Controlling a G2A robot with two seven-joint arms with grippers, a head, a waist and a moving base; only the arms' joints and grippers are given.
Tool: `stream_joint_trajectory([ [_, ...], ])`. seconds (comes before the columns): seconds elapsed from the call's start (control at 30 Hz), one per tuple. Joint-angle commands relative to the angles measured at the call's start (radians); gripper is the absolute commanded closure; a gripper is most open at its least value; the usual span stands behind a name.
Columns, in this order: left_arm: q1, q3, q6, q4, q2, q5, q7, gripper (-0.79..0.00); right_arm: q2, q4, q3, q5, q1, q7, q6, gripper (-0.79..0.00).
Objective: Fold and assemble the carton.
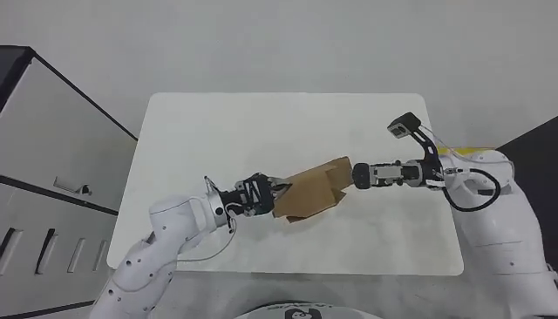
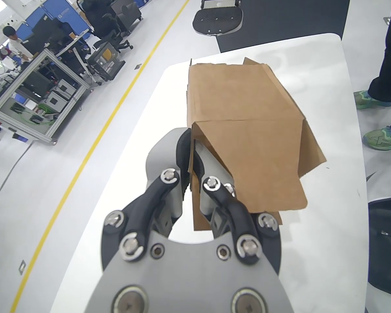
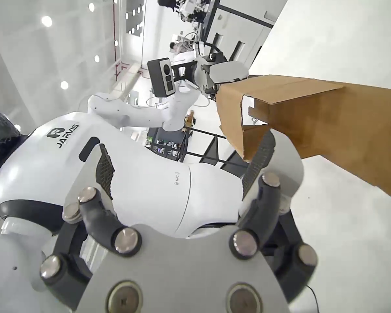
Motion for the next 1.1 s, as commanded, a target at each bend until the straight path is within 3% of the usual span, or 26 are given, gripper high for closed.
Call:
stream_joint_trajectory([
  [0.0,0.0,0.0,0.0,0.0,0.0,0.0,0.0,0.0,0.0,0.0,0.0,-0.001,0.0,-0.001,-0.001,-0.785],
  [0.17,-0.004,0.007,0.001,0.01,0.0,-0.042,0.007,0.0,-0.001,-0.021,-0.015,-0.034,-0.021,-0.059,-0.04,-0.785],
  [1.07,-0.017,0.022,-0.019,0.012,0.018,-0.096,0.003,0.0,-0.002,0.029,-0.098,-0.018,0.008,-0.065,-0.059,-0.785],
])
